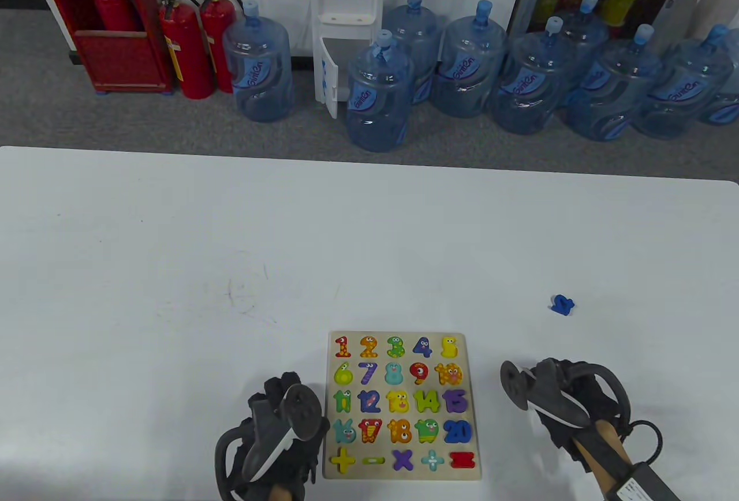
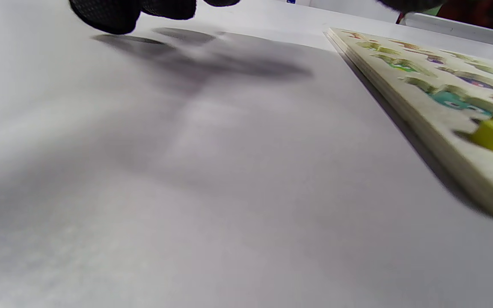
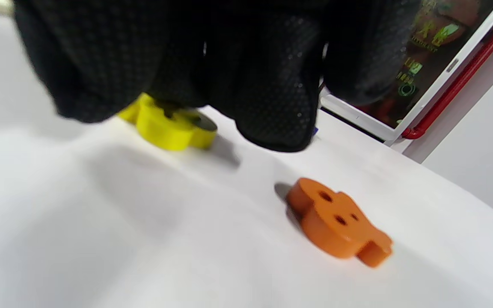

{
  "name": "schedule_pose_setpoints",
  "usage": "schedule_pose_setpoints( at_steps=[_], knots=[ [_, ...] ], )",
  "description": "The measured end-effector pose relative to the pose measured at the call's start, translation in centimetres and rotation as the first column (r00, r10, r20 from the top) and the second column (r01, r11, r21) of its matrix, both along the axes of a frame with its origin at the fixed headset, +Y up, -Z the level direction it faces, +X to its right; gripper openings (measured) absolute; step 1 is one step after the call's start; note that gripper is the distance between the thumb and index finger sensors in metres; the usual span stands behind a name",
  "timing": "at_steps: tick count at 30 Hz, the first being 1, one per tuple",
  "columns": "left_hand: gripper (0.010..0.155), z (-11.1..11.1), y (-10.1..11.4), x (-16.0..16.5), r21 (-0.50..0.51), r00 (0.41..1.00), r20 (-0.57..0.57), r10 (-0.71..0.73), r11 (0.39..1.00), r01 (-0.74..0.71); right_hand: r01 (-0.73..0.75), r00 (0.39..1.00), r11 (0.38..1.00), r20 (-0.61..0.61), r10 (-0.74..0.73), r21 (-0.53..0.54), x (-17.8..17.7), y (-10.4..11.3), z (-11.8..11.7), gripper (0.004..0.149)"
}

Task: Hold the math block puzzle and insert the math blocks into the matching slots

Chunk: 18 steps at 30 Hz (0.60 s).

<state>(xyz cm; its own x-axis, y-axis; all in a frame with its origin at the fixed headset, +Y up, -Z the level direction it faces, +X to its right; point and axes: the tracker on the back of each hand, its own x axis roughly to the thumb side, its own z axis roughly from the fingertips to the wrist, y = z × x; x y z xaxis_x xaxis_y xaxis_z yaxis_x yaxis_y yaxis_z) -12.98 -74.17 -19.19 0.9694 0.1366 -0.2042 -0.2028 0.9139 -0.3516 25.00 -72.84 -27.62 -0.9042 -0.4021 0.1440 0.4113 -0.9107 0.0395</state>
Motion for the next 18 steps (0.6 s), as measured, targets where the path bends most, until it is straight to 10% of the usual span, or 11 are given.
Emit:
schedule_pose_setpoints(
  at_steps=[7, 18],
  knots=[
    [0.084, 0.0, 0.0, 0.1, -0.004, 1.0, -0.001, -0.003, 1.0, 0.003, 0.056, 0.998, 0.997, 0.006, -0.056, -0.045, 1.3, -0.8, -0.7, 0.071],
    [0.083, 0.1, 0.1, 0.0, 0.005, 1.0, 0.0, 0.007, 1.0, -0.007, 0.146, 0.989, 0.989, -0.01, -0.147, -0.014, 1.8, -1.5, -0.8, 0.059]
  ],
)
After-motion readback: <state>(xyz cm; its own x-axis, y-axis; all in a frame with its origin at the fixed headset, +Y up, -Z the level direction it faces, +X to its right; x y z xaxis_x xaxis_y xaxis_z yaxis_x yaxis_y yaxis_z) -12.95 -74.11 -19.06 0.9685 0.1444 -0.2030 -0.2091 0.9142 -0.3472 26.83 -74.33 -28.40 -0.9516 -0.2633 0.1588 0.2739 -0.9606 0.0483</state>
